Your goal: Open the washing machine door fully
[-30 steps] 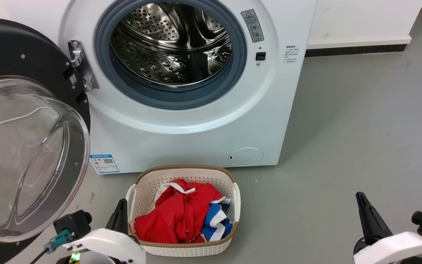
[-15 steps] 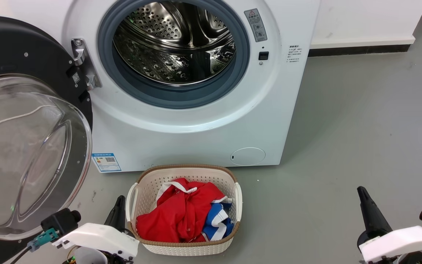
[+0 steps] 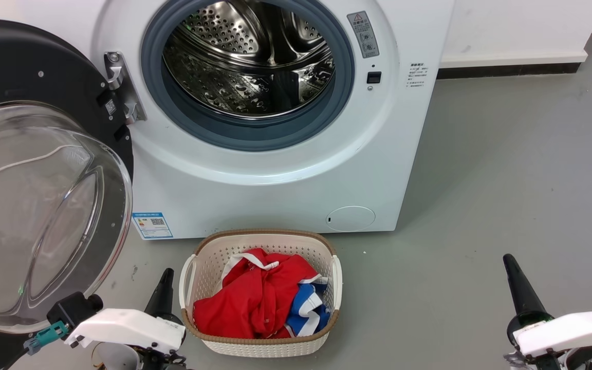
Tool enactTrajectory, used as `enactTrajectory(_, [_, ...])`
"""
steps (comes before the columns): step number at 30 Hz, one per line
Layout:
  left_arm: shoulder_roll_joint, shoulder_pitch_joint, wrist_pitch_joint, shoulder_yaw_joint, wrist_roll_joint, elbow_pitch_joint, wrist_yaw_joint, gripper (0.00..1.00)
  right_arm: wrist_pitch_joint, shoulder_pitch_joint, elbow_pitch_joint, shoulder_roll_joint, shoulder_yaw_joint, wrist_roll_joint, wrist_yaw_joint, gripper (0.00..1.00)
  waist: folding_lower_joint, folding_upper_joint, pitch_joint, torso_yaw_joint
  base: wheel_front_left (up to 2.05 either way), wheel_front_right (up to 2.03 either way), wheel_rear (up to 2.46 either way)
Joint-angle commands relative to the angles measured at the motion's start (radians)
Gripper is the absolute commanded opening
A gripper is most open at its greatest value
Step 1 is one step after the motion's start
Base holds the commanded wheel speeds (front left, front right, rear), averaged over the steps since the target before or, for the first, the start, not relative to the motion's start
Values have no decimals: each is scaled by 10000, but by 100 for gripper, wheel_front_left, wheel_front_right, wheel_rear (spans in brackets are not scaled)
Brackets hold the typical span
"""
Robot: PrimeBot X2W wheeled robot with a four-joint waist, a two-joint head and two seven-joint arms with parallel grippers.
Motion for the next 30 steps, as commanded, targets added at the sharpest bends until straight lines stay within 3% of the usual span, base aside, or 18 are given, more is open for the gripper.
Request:
enactTrajectory(1, [-20,-284,53,160,-247,-59,-131,0,39,-261,-44,9,-39,304,3,0,0,0,3,9,0,0,0])
enactTrajectory(30, [-624,-390,697,1287,-2484,142,-1046,0,304,-700,430,56,-203,3215,3,0,0,0,50,177,0,0,0])
